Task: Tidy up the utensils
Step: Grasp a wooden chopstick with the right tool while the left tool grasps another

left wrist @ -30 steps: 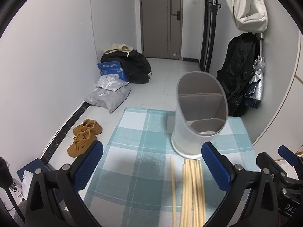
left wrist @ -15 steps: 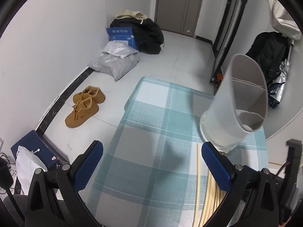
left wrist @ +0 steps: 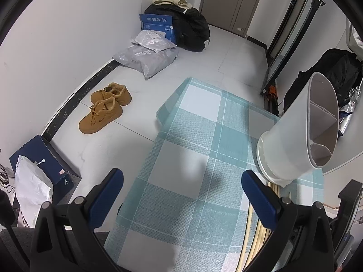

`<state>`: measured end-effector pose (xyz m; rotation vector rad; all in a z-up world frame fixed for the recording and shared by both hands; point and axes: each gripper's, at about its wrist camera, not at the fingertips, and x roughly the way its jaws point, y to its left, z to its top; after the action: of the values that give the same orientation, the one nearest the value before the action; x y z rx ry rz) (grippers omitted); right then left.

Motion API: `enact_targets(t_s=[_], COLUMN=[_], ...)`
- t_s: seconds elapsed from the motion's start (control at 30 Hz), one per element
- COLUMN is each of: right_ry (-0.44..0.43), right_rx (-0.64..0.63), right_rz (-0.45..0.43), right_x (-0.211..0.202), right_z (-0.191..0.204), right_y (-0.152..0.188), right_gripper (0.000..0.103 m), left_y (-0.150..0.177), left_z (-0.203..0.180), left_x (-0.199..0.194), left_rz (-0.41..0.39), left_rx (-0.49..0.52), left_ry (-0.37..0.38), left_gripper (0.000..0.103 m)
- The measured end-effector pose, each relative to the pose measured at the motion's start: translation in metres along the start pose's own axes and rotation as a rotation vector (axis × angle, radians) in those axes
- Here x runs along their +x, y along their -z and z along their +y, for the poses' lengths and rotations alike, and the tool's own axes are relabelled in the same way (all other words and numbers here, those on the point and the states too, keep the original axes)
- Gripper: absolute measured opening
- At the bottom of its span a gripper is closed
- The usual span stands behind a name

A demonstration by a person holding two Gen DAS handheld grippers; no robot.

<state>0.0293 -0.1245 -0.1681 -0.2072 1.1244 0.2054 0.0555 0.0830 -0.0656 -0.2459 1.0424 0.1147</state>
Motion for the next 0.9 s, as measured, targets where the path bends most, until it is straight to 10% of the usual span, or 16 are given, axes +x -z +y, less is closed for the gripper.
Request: enact_targets(t_s=[0.57,0.9], right_ry=[-0.131,-0.235], right_rx=[0.233,0.415], right_rz=[-0.143,-0.293], right_x=[-0.011,-0.053], right_z=[-0.046,-0.110], right_y=[-0.010,0.005], right_gripper=[0.003,0.003], left_y=[0.018,0.023], left_z=[-0.035,-0.056], left_x=[0.024,0.046], left_rz=[0.128,0.207], left_rx=[0.152,0.154], left_ry=[0.087,0.093], left_gripper=[0.093,0.069])
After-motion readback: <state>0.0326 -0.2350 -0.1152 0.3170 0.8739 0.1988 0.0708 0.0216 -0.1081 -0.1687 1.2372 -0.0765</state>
